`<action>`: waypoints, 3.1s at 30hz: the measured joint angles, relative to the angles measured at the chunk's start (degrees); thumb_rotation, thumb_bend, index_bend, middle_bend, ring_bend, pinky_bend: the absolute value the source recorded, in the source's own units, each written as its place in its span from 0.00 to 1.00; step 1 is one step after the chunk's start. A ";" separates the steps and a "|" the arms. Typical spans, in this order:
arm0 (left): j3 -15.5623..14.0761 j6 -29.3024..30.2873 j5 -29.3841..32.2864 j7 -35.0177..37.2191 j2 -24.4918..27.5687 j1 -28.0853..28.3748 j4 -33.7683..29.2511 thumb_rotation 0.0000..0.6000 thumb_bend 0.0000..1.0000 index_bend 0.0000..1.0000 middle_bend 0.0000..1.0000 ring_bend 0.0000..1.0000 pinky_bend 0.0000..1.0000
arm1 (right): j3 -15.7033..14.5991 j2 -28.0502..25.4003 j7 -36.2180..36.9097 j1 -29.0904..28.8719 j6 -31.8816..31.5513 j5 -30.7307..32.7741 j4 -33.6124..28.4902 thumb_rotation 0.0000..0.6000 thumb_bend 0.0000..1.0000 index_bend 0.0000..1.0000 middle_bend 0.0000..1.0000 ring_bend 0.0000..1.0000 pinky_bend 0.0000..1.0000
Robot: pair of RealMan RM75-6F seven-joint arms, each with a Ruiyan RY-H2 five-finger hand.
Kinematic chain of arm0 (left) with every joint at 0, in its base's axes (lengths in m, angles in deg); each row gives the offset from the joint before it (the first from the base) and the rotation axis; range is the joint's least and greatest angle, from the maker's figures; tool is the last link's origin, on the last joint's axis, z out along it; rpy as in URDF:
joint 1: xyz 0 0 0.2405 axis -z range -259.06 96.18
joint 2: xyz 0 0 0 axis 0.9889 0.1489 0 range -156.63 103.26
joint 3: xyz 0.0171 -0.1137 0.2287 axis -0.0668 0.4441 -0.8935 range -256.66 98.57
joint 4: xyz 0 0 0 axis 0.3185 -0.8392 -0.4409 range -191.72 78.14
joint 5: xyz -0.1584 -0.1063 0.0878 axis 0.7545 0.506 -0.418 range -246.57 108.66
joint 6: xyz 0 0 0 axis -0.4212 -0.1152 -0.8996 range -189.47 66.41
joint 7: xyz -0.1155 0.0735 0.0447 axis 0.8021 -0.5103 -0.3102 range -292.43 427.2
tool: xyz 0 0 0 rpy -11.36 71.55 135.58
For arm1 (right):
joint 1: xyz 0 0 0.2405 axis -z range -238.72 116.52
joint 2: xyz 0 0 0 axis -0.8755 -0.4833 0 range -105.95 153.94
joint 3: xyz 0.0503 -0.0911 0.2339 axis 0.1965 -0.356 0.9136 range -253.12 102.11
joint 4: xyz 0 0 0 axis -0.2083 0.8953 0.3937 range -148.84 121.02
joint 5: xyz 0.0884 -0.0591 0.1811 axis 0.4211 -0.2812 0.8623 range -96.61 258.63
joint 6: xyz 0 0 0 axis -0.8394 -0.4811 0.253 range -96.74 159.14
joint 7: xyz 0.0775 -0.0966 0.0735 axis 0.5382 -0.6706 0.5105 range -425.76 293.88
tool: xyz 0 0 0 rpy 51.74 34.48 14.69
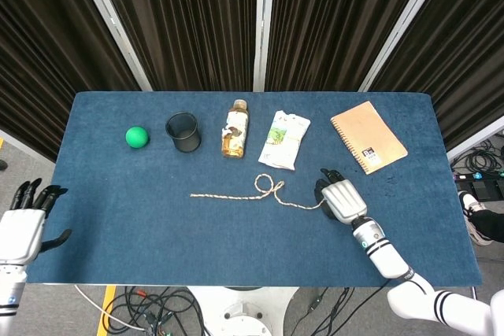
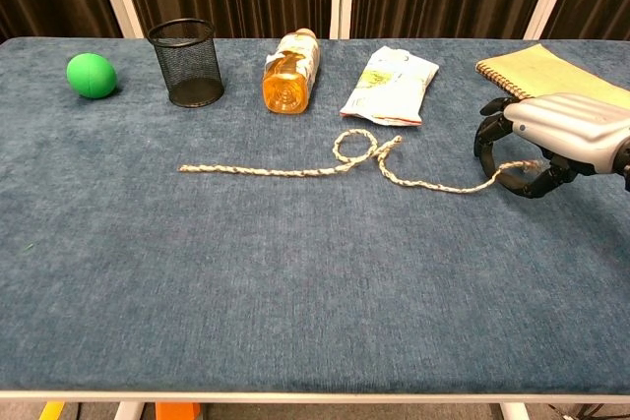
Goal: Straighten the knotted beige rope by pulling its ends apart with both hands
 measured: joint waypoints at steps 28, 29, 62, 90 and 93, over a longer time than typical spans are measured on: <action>9.32 -38.03 7.27 5.17 -21.86 35.79 13.09 1.00 0.23 0.47 0.18 0.01 0.01 | 3.84 -4.41 -8.48 0.32 -5.16 5.02 -11.60 1.00 0.51 0.60 0.32 0.08 0.13; 9.38 -38.28 8.06 3.97 -22.67 36.22 14.11 1.00 0.24 0.47 0.18 0.01 0.01 | 3.86 -4.46 -8.48 0.28 -5.10 5.15 -11.64 1.00 0.51 0.60 0.32 0.08 0.13; 5.05 -37.38 16.62 -6.69 -31.96 38.63 24.32 1.00 0.35 0.57 0.18 0.01 0.01 | 3.20 -3.55 -6.74 -0.52 -4.31 6.37 -9.68 1.00 0.52 0.60 0.32 0.08 0.12; 1.51 -19.97 8.97 8.80 -14.99 25.31 16.18 1.00 0.42 0.62 0.19 0.01 0.01 | 3.02 -14.33 1.47 7.95 -13.18 6.98 -12.47 1.00 0.52 0.60 0.32 0.08 0.12; 0.94 -18.46 8.35 10.91 -13.39 23.44 15.83 1.00 0.42 0.62 0.19 0.01 0.01 | 2.79 -15.01 2.38 9.09 -13.70 7.29 -12.21 1.00 0.52 0.60 0.32 0.08 0.12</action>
